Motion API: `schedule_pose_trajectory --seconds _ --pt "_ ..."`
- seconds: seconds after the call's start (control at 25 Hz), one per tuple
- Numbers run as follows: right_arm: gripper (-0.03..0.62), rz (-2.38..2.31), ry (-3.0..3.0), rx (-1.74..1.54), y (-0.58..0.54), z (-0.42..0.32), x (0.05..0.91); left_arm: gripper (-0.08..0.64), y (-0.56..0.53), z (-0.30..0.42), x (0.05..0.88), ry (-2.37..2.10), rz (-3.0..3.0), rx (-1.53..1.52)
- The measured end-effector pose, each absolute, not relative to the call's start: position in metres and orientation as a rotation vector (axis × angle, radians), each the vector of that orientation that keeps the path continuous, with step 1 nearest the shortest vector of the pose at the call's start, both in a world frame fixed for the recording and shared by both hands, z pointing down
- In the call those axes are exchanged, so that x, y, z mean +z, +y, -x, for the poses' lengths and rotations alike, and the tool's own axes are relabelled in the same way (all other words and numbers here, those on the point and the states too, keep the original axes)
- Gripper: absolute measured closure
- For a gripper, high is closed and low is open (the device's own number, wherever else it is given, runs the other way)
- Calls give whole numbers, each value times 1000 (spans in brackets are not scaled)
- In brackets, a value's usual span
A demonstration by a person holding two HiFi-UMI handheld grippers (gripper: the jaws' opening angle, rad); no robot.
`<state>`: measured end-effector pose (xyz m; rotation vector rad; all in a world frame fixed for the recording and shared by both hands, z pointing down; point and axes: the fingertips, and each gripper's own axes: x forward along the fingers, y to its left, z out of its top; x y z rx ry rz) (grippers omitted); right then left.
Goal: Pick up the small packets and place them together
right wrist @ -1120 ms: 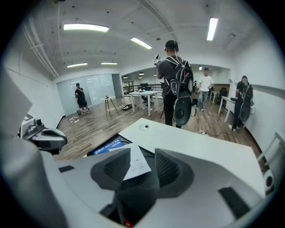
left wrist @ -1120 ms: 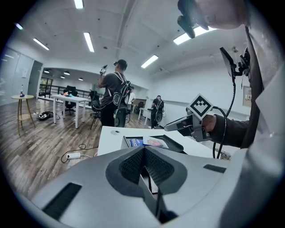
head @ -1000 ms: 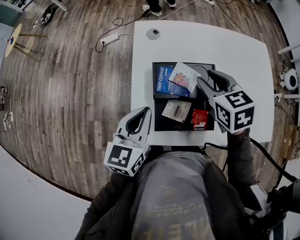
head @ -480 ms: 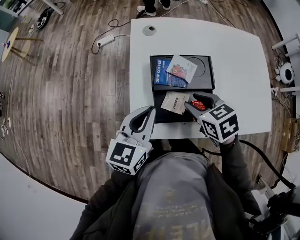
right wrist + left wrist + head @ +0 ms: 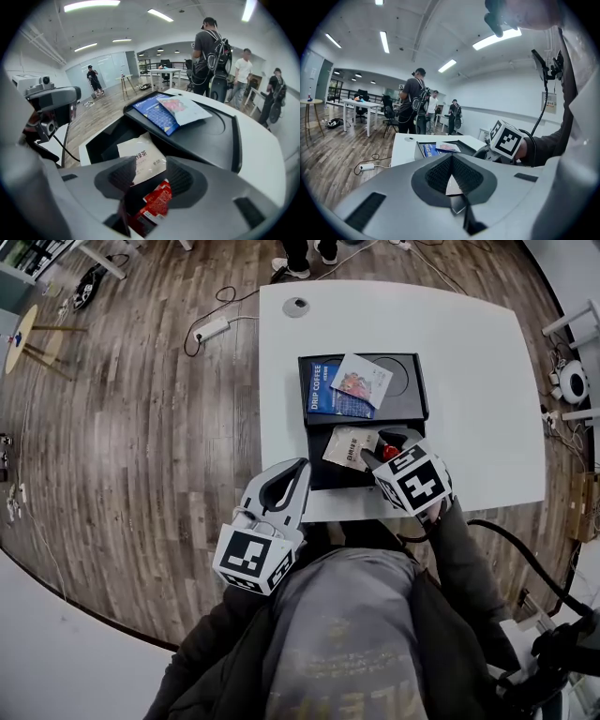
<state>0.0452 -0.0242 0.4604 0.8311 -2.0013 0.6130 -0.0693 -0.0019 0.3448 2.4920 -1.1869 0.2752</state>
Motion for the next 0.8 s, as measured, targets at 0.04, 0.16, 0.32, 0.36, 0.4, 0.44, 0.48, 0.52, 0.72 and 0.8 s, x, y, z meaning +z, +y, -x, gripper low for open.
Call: schedule_pose_trajectory --seconds 0.04,0.16,0.32,0.36,0.4,0.44,0.48,0.52,0.72,0.8 --pt "394 -834 -1993 615 -25 -45 463 560 -1 71 345 -1189 -2489 277" --pt "370 -840 -1979 626 -25 -43 470 560 -1 75 346 -1194 -2476 284" --pt "351 -851 -1960 637 -29 -41 479 560 -2 80 347 -1199 -2459 290" --pt "350 -848 -1947 633 -30 -41 482 560 -3 82 348 -1202 -2454 292" --pt "345 -845 -1936 626 -31 -41 486 560 -4 84 349 -1204 -2449 294" --pt "342 -842 -1930 618 -32 -40 489 559 -5 85 351 -1207 -2444 296" --pt "341 -839 -1930 609 -33 -41 491 559 -7 87 353 -1209 -2438 298" --pt "341 -835 -1933 597 -34 -41 492 560 -8 88 356 -1211 -2432 301" --pt "343 -782 -1935 518 -31 -40 497 560 -13 89 366 -1209 -2411 304" --pt "364 -762 -1937 498 -28 -38 497 559 -15 88 366 -1202 -2413 301"
